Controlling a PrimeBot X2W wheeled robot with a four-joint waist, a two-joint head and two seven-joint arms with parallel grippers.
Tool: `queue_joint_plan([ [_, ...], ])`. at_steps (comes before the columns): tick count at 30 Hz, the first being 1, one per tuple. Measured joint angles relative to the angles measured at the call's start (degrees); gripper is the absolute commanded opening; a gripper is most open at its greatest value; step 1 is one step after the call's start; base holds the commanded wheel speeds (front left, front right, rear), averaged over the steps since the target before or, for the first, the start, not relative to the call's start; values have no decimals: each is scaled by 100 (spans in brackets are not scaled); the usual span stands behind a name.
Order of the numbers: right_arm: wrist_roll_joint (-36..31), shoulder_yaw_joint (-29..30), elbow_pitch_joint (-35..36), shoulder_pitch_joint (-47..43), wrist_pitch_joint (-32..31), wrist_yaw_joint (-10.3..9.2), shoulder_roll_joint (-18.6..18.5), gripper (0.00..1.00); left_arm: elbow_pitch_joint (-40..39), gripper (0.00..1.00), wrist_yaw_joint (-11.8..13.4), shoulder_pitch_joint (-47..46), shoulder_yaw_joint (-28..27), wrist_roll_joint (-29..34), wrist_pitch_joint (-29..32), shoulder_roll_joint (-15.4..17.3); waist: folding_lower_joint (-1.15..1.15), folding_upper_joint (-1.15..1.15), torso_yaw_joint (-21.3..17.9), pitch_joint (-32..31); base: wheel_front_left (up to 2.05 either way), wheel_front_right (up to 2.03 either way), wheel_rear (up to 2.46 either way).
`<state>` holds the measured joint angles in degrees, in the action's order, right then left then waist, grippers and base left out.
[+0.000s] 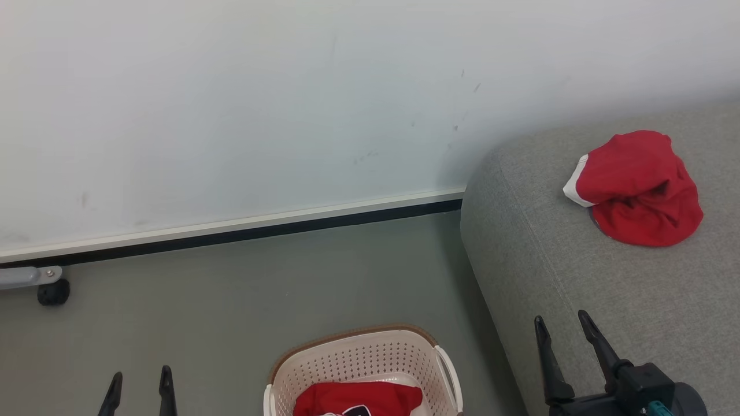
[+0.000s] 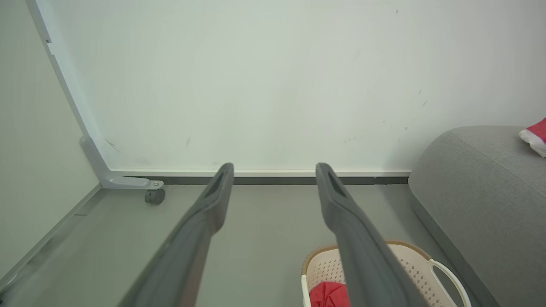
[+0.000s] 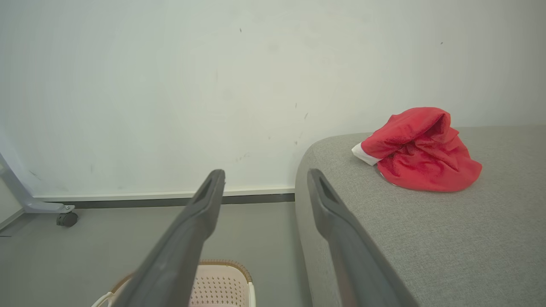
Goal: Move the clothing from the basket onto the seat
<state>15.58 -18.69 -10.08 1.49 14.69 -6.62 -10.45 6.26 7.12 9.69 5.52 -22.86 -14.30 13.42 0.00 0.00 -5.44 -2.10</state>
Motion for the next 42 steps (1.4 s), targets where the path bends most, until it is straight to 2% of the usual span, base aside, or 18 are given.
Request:
queue_joint_plan([
  [34,-62,266,343,-201,0,-27,-4,100,-319,100,-11,127,-37,491,0,-137,0,0,57,207,0,0,0],
  [42,-100,407,485,-186,0,-43,-11,100,-346,100,-221,-258,255,602,0,-131,0,0,82,488,0,0,0],
])
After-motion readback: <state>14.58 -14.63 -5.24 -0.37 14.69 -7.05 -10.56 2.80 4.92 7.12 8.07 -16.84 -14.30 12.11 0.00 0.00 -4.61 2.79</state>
